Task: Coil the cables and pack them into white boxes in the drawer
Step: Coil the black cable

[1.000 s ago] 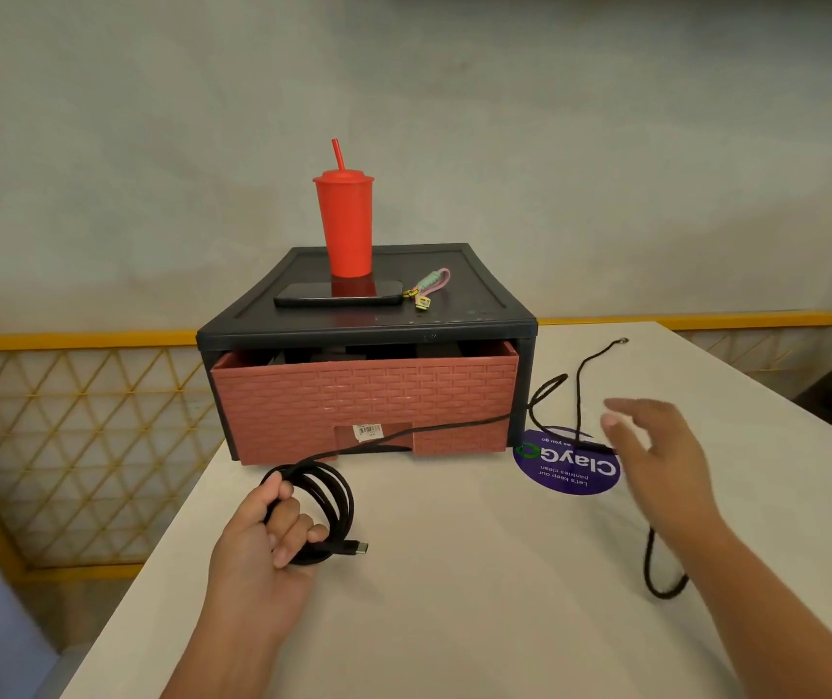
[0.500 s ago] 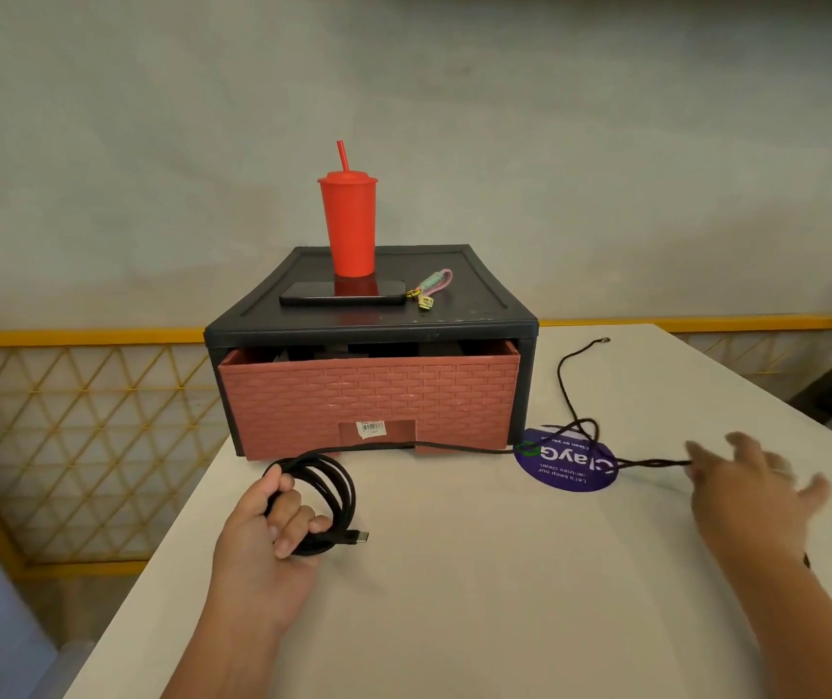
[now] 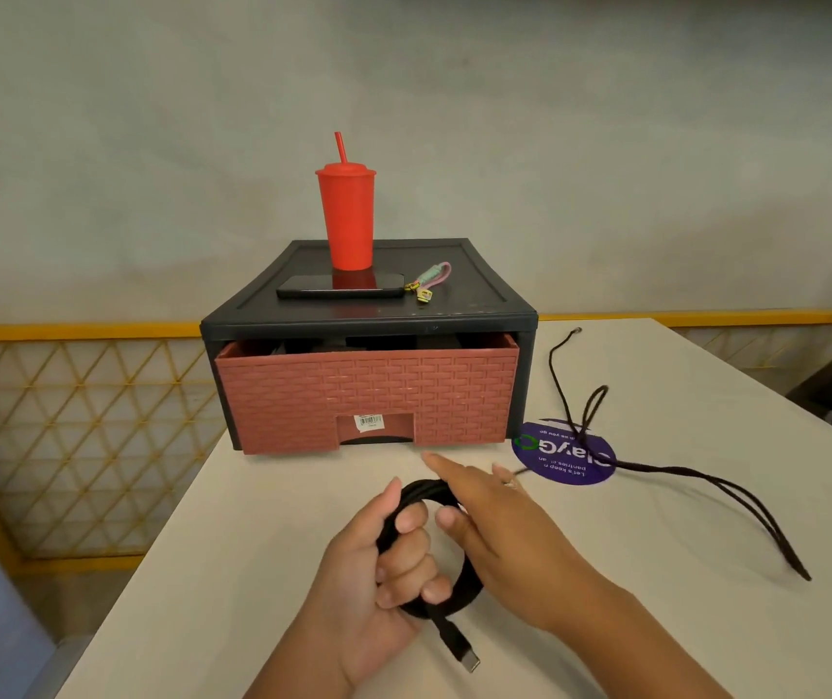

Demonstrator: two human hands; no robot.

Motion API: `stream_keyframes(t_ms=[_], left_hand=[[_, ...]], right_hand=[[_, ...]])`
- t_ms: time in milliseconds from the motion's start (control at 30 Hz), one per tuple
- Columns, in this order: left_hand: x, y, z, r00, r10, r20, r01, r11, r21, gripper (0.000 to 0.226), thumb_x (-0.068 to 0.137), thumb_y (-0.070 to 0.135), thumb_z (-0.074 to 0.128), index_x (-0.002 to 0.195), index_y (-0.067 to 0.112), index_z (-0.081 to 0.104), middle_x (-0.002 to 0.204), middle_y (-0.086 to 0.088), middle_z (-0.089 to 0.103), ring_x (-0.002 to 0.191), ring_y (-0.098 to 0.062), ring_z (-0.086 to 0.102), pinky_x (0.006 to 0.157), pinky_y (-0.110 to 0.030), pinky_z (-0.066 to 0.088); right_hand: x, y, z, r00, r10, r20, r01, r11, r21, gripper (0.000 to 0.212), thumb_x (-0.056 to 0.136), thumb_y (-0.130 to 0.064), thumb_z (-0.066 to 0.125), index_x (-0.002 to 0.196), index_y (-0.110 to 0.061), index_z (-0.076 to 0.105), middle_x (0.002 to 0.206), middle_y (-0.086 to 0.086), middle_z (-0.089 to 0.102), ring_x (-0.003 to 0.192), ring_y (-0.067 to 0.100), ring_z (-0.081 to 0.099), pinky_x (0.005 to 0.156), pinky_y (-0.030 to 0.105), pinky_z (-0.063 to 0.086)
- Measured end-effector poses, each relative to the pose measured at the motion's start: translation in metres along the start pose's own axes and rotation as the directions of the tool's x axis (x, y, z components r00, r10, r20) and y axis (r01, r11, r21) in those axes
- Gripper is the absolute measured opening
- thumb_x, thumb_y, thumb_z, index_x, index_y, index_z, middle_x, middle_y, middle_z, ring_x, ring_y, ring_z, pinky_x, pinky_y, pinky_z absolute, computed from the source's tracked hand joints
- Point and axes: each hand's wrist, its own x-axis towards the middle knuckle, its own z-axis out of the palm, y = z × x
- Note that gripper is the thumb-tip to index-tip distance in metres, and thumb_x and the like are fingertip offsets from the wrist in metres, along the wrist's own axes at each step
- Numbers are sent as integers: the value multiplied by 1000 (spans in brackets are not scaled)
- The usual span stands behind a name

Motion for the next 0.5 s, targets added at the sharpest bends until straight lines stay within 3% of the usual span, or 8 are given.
stream_keyframes(t_ms=[67, 133, 233, 333, 433, 500], left_hand=[[0, -2, -1, 999, -23, 49, 24, 1000, -17, 41, 82, 39, 59, 52, 13, 48, 31, 5, 22, 24, -8, 18, 38, -25, 33], [1, -2, -5, 992, -37, 124, 43, 998, -43, 37, 68, 34, 75, 54, 11, 50, 30, 4, 26, 25, -10, 19, 40, -27, 37], [2, -3, -8, 973, -39, 230, 58, 995, -76, 38, 55, 25, 88, 57, 10, 53, 32, 3, 31, 30, -12, 18, 45, -30, 41], [4, -5, -11, 956, -49, 289, 67, 996, -52, 35, 60, 27, 86, 60, 10, 55, 36, 3, 35, 30, -11, 32, 52, -30, 43], [9, -4, -20, 898, -82, 433, 89, 996, 4, 23, 85, 31, 65, 75, 12, 61, 53, 2, 51, 45, -11, 47, 72, -31, 47], [10, -1, -26, 890, -80, 448, 59, 996, 61, 24, 96, 31, 50, 85, 13, 62, 70, 1, 59, 59, -12, 53, 87, -31, 45]], right_hand=[[-2, 0, 2, 998, 39, -51, -23, 957, 289, 39, 99, -17, 38, 129, -41, 41, 81, -28, 55, 84, -14, 51, 86, 9, 35], [-2, 2, 5, 992, 103, -71, -56, 874, 482, 41, 98, -11, 38, 113, -49, 48, 64, -23, 54, 63, -3, 51, 68, 11, 41], [0, -1, 6, 991, 96, -92, -24, 810, 586, 25, 96, -24, 41, 106, -44, 52, 59, -23, 53, 53, 1, 43, 55, 16, 39], [1, -5, 2, 983, 121, -140, -9, 786, 618, 18, 89, -32, 42, 99, -36, 57, 63, -29, 58, 50, -3, 49, 52, 10, 36], [1, -4, 3, 970, 140, -198, 0, 815, 579, 23, 95, -17, 45, 90, -35, 59, 67, -33, 59, 60, -7, 55, 56, 7, 38], [1, -3, 4, 963, 135, -233, 15, 837, 547, 24, 95, -19, 47, 85, -36, 60, 71, -29, 62, 67, -6, 57, 62, 6, 39]])
